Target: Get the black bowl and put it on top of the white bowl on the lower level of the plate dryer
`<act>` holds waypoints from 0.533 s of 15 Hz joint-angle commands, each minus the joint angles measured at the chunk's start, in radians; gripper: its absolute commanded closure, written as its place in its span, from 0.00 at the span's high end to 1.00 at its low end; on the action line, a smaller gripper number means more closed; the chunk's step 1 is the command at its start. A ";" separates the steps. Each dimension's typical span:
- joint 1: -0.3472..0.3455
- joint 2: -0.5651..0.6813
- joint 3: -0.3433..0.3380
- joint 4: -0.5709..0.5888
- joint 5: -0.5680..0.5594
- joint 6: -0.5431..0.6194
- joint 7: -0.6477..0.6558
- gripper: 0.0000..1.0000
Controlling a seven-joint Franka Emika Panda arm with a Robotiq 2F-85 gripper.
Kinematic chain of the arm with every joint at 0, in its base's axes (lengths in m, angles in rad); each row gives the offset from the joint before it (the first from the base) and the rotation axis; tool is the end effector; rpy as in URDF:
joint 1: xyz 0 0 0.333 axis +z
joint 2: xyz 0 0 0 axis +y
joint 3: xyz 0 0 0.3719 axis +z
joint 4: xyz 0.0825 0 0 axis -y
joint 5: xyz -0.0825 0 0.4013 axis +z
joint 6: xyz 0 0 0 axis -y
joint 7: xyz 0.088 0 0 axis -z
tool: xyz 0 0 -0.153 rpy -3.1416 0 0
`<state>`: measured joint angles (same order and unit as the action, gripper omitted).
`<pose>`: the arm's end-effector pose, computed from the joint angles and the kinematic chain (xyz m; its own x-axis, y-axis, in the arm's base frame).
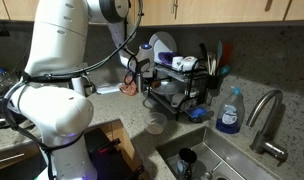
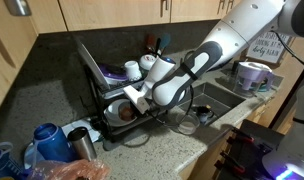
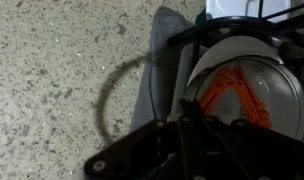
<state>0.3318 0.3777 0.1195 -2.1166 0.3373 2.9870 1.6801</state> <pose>0.6123 0.2697 0.2833 0.0627 -0.9560 -0.2866 -0.9156 0.0592 -0.3978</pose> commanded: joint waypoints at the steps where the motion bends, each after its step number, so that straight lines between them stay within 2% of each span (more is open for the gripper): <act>1: -0.007 0.030 -0.002 0.045 0.021 0.025 0.031 0.01; 8: -0.020 0.092 -0.003 0.105 0.057 0.083 0.049 0.01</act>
<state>0.3126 0.4388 0.1141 -2.0476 0.3682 3.0301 1.6995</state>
